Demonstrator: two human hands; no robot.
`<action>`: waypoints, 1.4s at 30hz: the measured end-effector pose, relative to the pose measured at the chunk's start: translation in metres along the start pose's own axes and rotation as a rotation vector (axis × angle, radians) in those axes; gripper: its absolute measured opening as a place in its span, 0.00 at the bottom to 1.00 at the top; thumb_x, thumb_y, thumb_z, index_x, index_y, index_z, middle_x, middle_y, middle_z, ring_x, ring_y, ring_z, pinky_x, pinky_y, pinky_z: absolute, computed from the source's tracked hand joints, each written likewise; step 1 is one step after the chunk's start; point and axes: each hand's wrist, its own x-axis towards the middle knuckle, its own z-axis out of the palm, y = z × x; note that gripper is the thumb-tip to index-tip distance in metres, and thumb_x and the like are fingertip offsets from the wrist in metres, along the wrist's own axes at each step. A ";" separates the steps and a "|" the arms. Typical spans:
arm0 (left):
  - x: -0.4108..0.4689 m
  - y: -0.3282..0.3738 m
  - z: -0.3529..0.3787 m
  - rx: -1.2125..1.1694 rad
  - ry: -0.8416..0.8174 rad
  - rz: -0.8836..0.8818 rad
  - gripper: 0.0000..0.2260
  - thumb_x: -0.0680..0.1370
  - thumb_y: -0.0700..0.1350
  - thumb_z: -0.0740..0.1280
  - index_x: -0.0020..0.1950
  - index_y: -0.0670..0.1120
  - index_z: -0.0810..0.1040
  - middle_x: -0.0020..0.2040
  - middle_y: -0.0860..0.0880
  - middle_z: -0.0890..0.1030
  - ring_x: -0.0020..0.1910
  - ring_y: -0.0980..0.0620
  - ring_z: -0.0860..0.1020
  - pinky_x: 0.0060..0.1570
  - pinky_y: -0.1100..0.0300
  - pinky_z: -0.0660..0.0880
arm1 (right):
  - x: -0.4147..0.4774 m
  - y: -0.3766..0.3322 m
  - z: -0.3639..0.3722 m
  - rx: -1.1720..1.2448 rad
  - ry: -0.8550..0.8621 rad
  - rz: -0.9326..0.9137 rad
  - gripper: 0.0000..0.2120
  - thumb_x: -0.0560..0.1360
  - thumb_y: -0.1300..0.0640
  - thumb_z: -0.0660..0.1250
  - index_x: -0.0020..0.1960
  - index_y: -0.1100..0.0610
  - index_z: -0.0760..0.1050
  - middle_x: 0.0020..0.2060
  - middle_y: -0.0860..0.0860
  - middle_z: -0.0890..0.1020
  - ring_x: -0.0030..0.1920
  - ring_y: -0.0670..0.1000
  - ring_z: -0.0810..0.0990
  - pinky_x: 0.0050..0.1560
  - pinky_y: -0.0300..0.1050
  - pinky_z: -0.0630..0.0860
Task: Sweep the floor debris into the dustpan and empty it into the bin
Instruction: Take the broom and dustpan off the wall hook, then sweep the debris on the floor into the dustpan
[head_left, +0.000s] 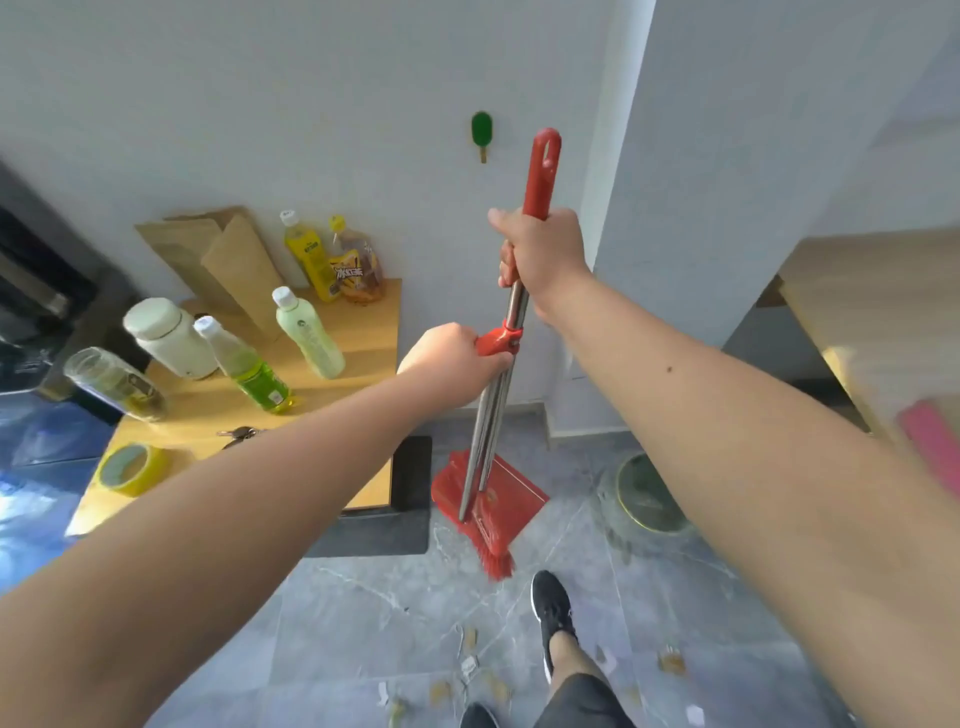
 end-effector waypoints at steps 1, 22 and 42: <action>-0.016 -0.003 0.003 -0.013 -0.008 -0.001 0.20 0.74 0.60 0.68 0.34 0.44 0.77 0.30 0.47 0.74 0.28 0.49 0.73 0.29 0.58 0.70 | -0.016 0.001 -0.001 0.004 0.002 0.000 0.15 0.73 0.60 0.69 0.33 0.55 0.66 0.23 0.54 0.66 0.22 0.52 0.66 0.28 0.44 0.68; -0.194 -0.011 0.067 -0.048 0.067 -0.139 0.17 0.77 0.58 0.69 0.39 0.45 0.77 0.35 0.47 0.80 0.31 0.52 0.75 0.30 0.58 0.68 | -0.154 0.019 -0.130 -0.104 -0.085 0.037 0.16 0.76 0.59 0.70 0.32 0.57 0.69 0.24 0.55 0.72 0.25 0.53 0.72 0.32 0.45 0.72; -0.398 -0.054 0.145 0.046 0.199 -0.442 0.21 0.78 0.60 0.65 0.37 0.44 0.75 0.32 0.44 0.79 0.33 0.44 0.78 0.33 0.53 0.71 | -0.314 0.135 -0.293 -0.338 -0.296 0.764 0.20 0.76 0.71 0.54 0.65 0.63 0.74 0.43 0.67 0.81 0.37 0.63 0.85 0.40 0.54 0.84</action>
